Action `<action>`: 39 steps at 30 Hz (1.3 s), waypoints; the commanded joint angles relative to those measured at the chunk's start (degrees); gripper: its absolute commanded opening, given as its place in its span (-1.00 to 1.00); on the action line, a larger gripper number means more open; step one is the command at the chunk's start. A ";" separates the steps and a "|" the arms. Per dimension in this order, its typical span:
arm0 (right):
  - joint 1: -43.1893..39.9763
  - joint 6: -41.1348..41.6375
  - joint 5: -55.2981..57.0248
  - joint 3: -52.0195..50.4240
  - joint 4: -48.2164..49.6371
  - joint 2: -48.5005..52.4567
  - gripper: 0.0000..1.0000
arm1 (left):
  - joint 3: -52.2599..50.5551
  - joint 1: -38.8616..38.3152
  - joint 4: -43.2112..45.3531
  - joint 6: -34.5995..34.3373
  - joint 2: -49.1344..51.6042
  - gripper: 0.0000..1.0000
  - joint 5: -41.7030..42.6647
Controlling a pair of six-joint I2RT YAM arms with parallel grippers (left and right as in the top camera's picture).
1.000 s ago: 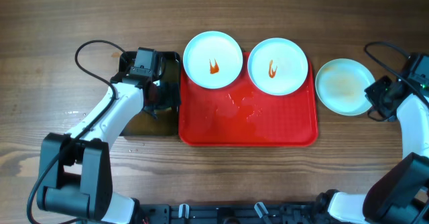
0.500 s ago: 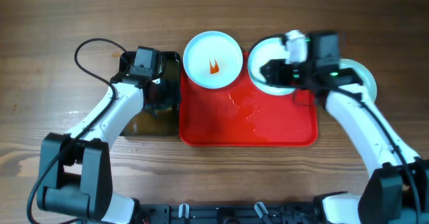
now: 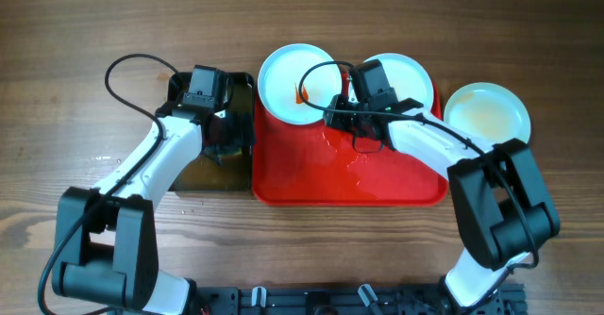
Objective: Clean dirty plates on tray and stack at the side
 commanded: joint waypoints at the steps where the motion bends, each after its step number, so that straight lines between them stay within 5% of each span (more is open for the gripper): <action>1: 0.26 3.39 1.20 0.81 1.22 2.47 -0.26 | -0.31 0.15 0.22 -0.02 -0.94 1.00 1.14; 7: 0.28 4.13 -1.05 0.81 -2.36 3.43 -0.91 | -0.31 0.15 0.22 0.00 -0.94 1.00 1.14; 17: 0.22 -5.57 5.99 0.81 -25.31 -4.87 -0.91 | -0.31 0.15 1.03 0.00 -0.87 1.00 1.14; 31: 0.22 -9.33 6.38 0.81 -25.94 -4.92 -0.91 | -0.31 0.15 5.95 0.00 5.05 0.91 -0.20; 37: 0.22 -9.55 6.38 0.81 -26.01 -4.92 -0.92 | -0.31 0.15 9.27 0.02 8.72 0.48 -0.20; 39: 0.22 -9.55 6.36 0.81 -26.14 -4.92 -0.91 | -0.31 0.15 11.82 0.04 9.01 -0.09 -0.22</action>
